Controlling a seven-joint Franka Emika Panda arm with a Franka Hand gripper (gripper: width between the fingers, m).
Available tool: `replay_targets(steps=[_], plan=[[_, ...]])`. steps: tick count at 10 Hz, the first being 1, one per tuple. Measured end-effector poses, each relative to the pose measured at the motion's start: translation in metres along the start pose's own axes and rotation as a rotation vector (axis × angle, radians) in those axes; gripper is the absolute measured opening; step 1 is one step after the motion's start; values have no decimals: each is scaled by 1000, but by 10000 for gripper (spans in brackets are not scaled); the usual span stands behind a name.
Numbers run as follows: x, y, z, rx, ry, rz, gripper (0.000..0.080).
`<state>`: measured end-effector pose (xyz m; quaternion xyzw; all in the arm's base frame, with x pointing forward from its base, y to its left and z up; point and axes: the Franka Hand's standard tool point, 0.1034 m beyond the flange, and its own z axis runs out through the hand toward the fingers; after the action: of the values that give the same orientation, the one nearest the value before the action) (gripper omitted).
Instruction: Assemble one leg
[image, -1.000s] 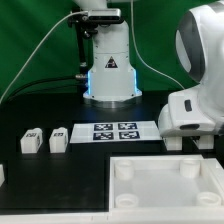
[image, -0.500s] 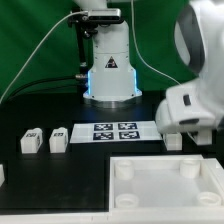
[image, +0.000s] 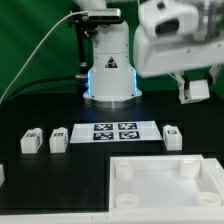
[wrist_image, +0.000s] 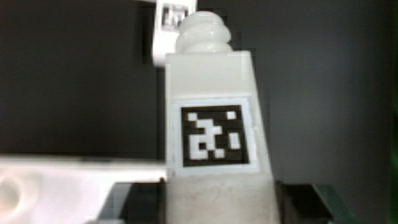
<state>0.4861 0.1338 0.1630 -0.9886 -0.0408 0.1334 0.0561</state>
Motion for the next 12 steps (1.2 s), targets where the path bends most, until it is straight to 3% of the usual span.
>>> replay_targets(steps=[2, 4, 6, 7, 8, 10, 11, 12], plan=[[1, 2, 2, -11, 173, -6, 292], [7, 9, -6, -26, 363, -45, 292], [53, 30, -61, -33, 565, -85, 292], [70, 37, -76, -27, 668, -86, 292], [80, 42, -88, -43, 780, -81, 292], [77, 52, -85, -102, 988, -87, 292], [77, 57, -81, -114, 1039, -80, 292], [76, 60, -66, -110, 1002, -76, 292]])
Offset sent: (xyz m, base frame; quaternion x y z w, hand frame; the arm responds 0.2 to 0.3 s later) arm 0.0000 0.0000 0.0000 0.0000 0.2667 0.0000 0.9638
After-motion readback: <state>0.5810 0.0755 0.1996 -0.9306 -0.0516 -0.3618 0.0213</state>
